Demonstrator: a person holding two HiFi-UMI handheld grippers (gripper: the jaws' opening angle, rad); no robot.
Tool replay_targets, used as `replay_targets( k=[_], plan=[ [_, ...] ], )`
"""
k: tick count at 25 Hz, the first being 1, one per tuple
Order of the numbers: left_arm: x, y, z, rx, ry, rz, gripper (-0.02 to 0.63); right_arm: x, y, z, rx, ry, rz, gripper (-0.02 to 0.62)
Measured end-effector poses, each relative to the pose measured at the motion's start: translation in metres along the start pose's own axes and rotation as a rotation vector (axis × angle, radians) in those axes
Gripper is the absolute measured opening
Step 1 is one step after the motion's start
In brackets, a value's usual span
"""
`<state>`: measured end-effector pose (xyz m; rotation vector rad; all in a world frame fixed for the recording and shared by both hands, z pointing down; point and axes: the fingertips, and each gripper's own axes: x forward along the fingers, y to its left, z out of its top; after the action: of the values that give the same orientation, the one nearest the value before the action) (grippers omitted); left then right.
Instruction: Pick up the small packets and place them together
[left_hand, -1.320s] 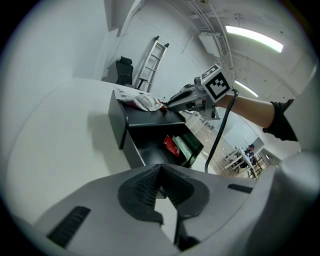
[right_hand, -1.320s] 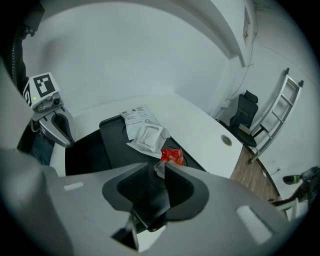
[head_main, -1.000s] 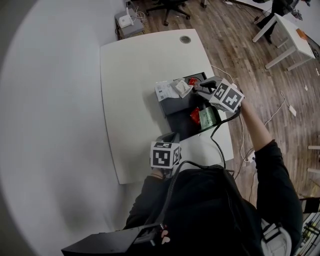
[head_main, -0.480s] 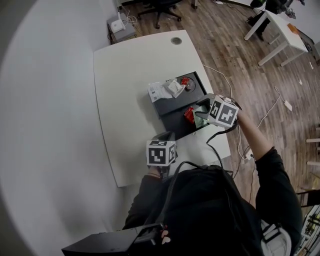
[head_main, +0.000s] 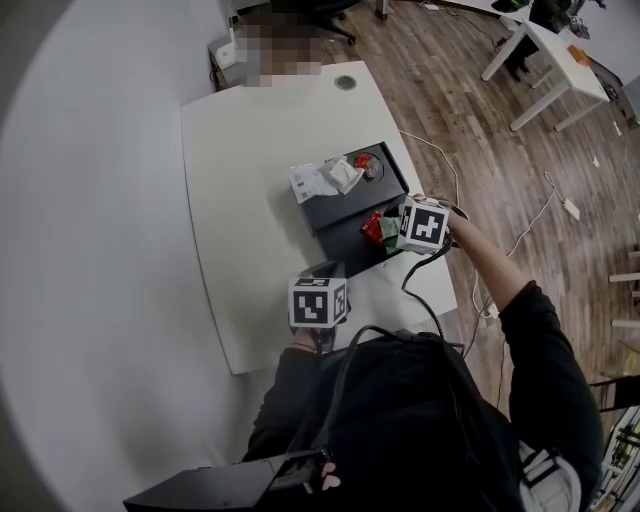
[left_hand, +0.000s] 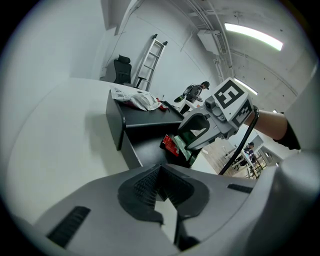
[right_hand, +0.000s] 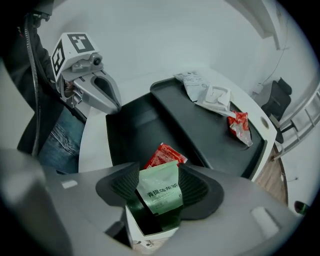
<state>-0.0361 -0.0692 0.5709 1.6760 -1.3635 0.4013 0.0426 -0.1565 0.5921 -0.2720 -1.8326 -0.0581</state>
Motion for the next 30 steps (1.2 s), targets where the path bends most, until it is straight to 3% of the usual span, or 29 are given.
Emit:
replay_targets(
  k=[15, 30],
  plan=[
    [-0.001, 0.000, 0.000, 0.007, 0.003, -0.006, 0.000, 0.028, 0.000, -0.017, 0.031, 0.097, 0.003, 0.218],
    [0.000, 0.000, 0.000, 0.020, 0.008, -0.007, 0.000, 0.030, -0.002, -0.015, -0.007, 0.105, -0.038, 0.188]
  ],
)
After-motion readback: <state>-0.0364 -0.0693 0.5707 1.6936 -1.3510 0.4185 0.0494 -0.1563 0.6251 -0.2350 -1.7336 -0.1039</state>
